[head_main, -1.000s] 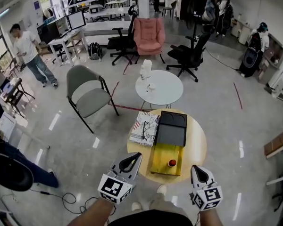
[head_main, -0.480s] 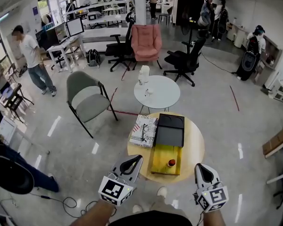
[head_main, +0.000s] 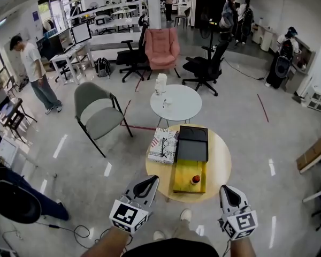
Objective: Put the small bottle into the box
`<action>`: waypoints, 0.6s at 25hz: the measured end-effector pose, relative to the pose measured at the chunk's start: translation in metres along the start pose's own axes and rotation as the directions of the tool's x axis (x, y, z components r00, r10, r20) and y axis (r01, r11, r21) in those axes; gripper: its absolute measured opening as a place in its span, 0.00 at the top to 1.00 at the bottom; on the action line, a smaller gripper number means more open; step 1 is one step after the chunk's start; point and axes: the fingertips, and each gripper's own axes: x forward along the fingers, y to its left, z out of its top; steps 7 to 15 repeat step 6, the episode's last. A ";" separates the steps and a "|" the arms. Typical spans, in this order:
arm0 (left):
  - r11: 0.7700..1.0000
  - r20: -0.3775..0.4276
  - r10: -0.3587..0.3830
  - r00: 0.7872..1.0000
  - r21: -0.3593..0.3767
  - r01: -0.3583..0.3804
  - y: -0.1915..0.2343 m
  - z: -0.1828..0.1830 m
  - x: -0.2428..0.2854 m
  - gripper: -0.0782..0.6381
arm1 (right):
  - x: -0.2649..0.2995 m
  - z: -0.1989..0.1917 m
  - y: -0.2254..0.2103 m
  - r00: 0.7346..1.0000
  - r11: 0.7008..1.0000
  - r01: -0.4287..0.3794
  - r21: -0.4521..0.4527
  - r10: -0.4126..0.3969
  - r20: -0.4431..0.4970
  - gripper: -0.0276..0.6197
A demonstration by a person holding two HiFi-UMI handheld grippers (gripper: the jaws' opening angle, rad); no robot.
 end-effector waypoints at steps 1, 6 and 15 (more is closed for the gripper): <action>1.000 0.000 -0.001 1.000 0.001 0.001 0.001 0.000 -0.004 0.87 | -0.001 0.000 0.004 1.000 1.000 0.001 -0.003 -0.001 0.000 0.94; 1.000 -0.007 0.004 1.000 -0.002 -0.004 0.003 -0.002 -0.024 0.87 | -0.010 0.001 0.021 1.000 1.000 0.001 -0.005 -0.001 0.001 0.94; 1.000 -0.007 0.004 1.000 -0.002 -0.004 0.003 -0.002 -0.024 0.87 | -0.010 0.001 0.021 1.000 1.000 0.001 -0.005 -0.001 0.001 0.94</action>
